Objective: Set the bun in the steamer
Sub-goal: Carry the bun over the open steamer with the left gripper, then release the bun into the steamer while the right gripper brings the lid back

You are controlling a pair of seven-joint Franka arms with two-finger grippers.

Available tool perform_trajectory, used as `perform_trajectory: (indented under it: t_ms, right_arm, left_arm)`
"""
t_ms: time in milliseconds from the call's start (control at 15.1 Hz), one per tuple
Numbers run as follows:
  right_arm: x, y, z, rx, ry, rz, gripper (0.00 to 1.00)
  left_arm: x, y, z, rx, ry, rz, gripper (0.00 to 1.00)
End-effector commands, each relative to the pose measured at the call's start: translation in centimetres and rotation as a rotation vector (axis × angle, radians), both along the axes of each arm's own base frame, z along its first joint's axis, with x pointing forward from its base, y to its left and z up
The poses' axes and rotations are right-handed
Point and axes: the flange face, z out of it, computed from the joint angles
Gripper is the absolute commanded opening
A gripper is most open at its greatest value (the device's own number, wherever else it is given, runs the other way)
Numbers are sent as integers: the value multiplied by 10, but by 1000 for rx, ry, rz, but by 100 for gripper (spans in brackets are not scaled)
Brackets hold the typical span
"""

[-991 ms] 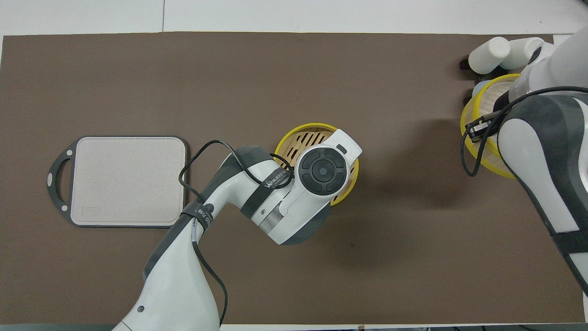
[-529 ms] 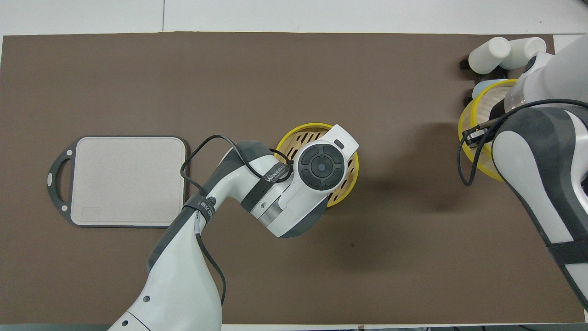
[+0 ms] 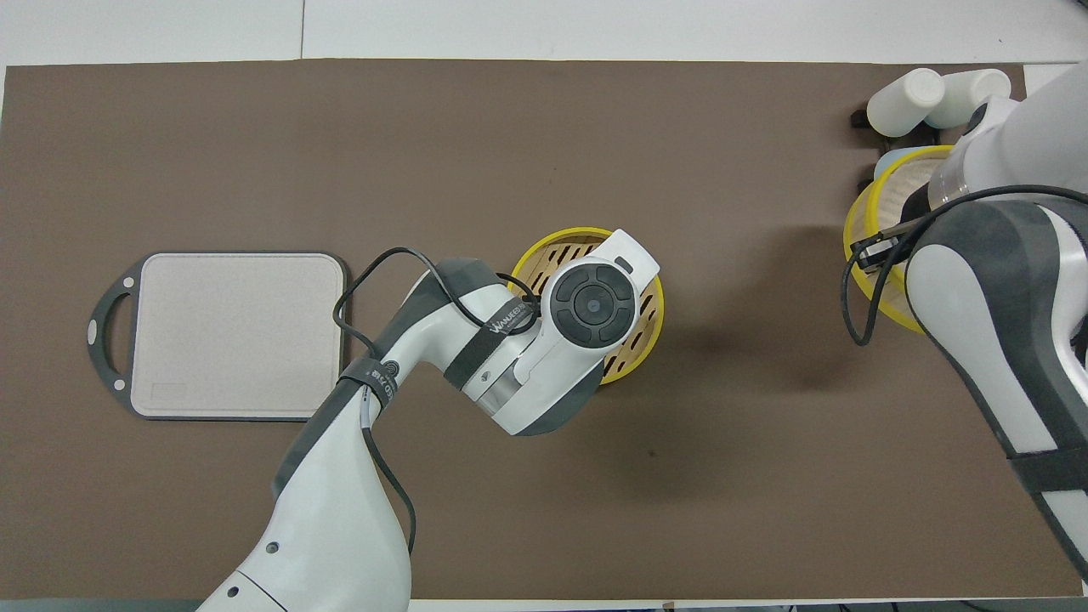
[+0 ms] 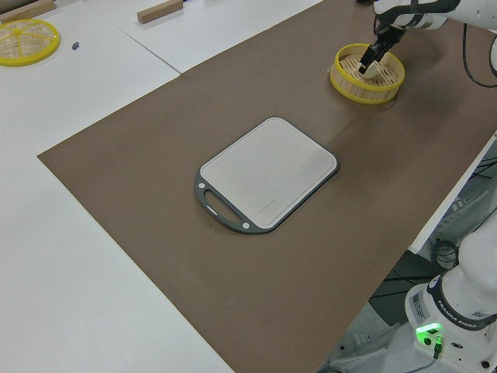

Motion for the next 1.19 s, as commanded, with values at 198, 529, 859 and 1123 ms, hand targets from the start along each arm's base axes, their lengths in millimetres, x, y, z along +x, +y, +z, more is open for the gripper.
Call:
perform_trajectory:
  t_ms: [198, 529, 859, 1123]
  right_arm:
    - [-4, 35, 23, 28, -51, -28, 5]
    - [-10, 114, 43, 35, -93, -94, 5]
    - [-28, 231, 39, 90, -131, -218, 5]
    - [-30, 329, 10, 93, -156, -245, 6]
  left_arm:
    - [29, 76, 93, 35, -6, 64, 100]
    - [63, 189, 160, 54, 40, 58, 100]
    - [87, 359, 218, 35, 77, 52, 100]
    - [82, 421, 237, 44, 86, 45, 100]
